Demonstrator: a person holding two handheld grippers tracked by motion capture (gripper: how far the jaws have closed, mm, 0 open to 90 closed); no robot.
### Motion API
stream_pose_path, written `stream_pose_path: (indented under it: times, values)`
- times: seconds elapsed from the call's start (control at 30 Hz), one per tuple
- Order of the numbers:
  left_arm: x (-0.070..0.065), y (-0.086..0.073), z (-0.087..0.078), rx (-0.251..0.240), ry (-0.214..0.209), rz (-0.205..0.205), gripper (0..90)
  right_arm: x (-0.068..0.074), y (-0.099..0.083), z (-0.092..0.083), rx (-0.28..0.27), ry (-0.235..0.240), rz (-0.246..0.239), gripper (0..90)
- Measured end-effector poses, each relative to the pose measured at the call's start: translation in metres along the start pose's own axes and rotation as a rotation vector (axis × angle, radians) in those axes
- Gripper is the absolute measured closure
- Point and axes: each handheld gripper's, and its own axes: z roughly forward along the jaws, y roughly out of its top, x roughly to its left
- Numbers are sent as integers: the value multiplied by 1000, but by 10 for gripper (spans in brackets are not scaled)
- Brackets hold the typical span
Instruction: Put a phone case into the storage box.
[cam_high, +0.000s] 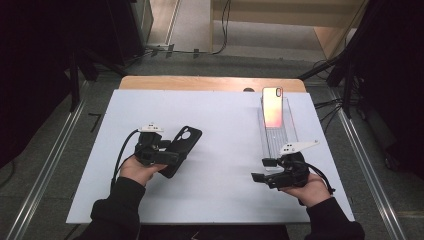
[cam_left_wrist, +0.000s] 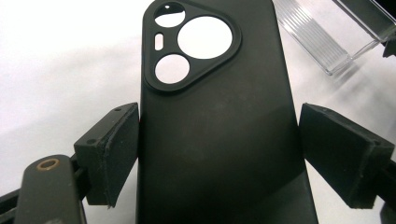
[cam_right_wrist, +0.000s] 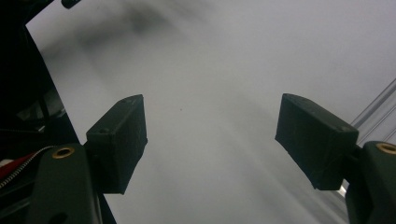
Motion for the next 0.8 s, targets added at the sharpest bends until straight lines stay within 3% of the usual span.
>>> stream_pose_path:
  times: [0.2, 0.33, 0.5, 0.63, 0.8]
  values:
    - [-13, -6, 7, -10, -14, -5, 151, 2, 6, 2, -6, -12, 21, 230]
    - [-20, -7, 12, -14, -20, -1, 151, 1, 11, 5, 2, 25, 55, 233]
    - [-27, -7, 15, -55, -5, 6, 151, 5, 19, 6, -8, -4, 64, 233]
    - [-30, -8, 16, -87, 0, -4, 151, 9, 28, 8, -17, 0, 82, 234]
    - [-36, -8, 16, -141, 27, 15, 150, 13, 39, 11, -38, 2, 87, 234]
